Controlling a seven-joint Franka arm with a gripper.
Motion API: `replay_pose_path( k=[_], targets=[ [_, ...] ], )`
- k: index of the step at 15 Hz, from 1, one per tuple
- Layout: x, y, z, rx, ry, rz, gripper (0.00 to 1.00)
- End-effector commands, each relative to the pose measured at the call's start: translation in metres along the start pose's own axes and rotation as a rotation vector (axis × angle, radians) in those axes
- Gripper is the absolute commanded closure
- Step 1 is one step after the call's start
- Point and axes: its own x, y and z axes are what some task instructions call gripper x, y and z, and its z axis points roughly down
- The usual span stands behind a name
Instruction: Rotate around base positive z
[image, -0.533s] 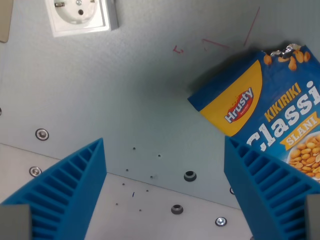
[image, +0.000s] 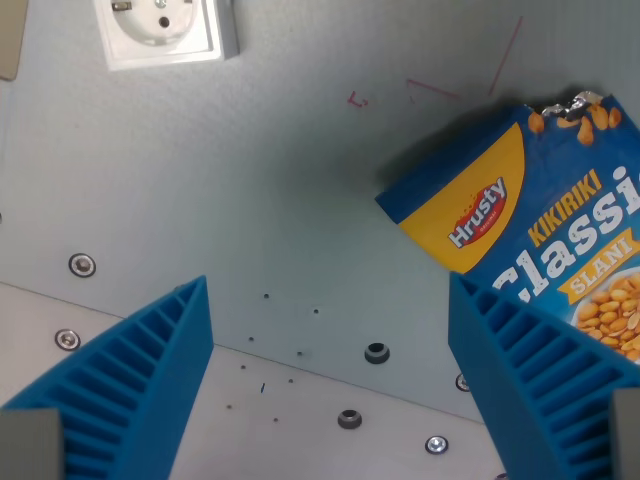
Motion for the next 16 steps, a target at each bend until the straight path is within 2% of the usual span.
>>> replay_pose_path(
  k=[1, 16],
  targets=[
    [-0.0002, 0.0005, -0.002, -0.002, 0.005, -0.098, 0.0],
    [-0.0002, 0.0005, -0.002, -0.006, 0.005, -0.298, 0.0]
  ],
)
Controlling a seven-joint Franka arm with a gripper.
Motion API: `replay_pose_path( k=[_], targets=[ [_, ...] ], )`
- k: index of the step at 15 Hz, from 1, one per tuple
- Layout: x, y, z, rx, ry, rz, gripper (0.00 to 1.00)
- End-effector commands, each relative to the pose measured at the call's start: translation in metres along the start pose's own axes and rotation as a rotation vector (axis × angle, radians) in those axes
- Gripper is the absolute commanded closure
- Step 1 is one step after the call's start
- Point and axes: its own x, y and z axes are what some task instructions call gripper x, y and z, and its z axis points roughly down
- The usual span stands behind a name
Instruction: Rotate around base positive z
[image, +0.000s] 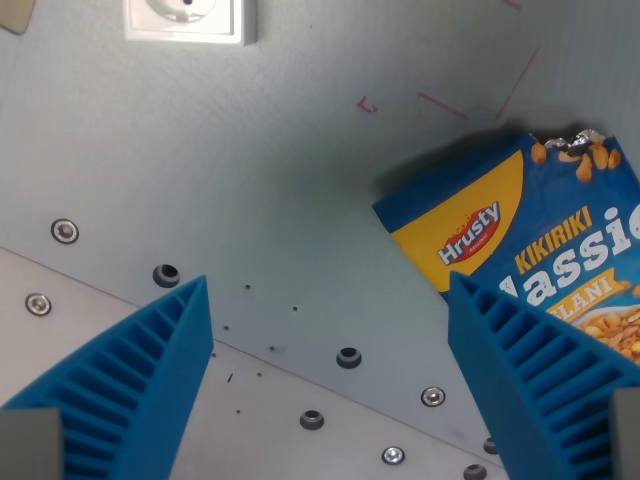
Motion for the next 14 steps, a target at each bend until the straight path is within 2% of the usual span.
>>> replay_pose_path(
  k=[1, 14],
  targets=[
    [-0.0004, 0.0008, -0.002, -0.005, 0.005, -0.161, 0.0],
    [-0.0004, 0.0008, -0.002, -0.008, 0.004, -0.334, 0.0]
  ],
)
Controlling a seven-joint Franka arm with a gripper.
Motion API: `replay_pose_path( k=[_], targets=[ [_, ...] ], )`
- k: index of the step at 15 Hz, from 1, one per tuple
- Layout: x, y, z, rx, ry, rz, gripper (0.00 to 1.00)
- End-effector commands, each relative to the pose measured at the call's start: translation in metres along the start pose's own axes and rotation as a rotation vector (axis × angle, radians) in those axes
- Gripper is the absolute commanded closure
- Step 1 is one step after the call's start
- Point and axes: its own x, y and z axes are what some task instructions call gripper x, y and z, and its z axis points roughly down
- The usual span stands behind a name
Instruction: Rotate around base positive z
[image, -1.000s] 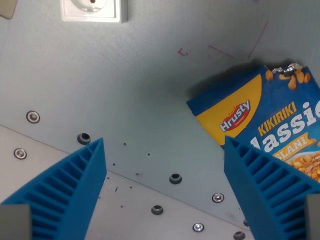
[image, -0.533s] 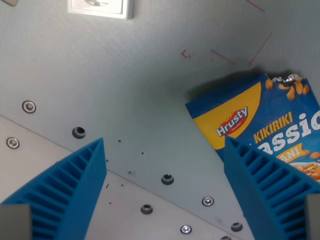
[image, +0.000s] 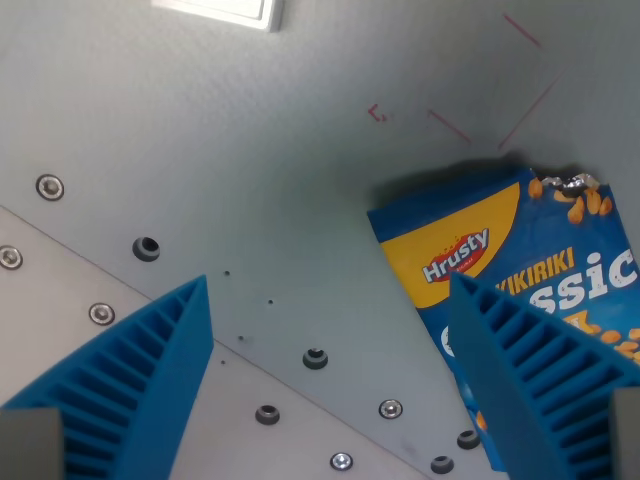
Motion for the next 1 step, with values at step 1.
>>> replay_pose_path(
  k=[1],
  targets=[
    [-0.0006, 0.0008, -0.002, -0.008, 0.004, -0.176, 0.0]
  ],
)
